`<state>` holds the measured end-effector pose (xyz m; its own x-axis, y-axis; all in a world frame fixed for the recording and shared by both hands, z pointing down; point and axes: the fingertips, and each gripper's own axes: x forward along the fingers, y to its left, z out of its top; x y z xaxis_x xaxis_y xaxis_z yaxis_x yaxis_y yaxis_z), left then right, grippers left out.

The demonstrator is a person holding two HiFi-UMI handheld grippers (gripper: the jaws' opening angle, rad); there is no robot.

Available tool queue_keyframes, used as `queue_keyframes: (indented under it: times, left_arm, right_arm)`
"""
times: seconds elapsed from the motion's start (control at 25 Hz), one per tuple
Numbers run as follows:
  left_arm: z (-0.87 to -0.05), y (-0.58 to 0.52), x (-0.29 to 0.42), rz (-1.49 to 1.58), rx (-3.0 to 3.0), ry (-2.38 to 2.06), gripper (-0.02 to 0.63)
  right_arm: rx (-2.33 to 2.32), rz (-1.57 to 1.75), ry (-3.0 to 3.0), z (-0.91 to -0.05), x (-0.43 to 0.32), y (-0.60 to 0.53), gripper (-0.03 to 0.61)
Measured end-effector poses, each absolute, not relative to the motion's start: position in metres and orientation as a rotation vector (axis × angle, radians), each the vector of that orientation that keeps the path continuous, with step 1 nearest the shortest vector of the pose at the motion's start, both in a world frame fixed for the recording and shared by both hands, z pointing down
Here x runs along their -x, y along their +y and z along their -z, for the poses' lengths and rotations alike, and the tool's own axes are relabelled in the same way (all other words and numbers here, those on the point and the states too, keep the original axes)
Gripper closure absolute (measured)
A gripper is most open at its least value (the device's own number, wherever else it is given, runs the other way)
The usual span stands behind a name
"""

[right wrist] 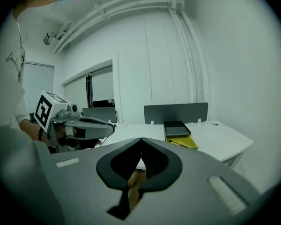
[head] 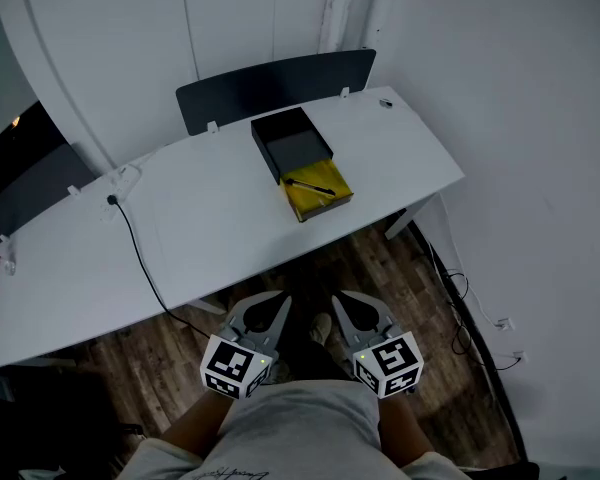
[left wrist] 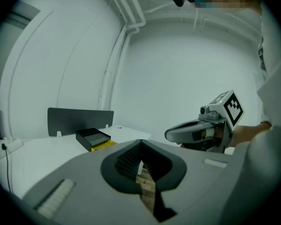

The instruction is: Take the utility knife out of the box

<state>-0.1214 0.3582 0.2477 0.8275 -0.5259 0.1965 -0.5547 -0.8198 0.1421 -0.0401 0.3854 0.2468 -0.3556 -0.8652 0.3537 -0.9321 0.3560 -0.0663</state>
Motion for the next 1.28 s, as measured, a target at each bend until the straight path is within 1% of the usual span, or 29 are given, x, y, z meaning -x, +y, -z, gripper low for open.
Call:
queue_keyframes:
  times: [0.48, 0.76, 1.28]
  left_arm:
    - [-0.258, 0.295, 0.095, -0.238, -2.8, -0.874, 0.612]
    - [-0.268, 0.227, 0.049, -0.272, -2.784, -0.906, 0.614]
    - [-0.257, 0.114, -0.028, -0.277, -2.733, -1.041, 0.614]
  right_arm:
    - [-1.59, -0.379, -2.391, -0.256, 0.01, 0.319, 0.563]
    - [-1.54, -0.383, -2.409, -0.266, -0.036, 0.248, 0.563]
    - [-1.384, -0.326, -2.484, -0.25, -0.111, 0.125, 0.563]
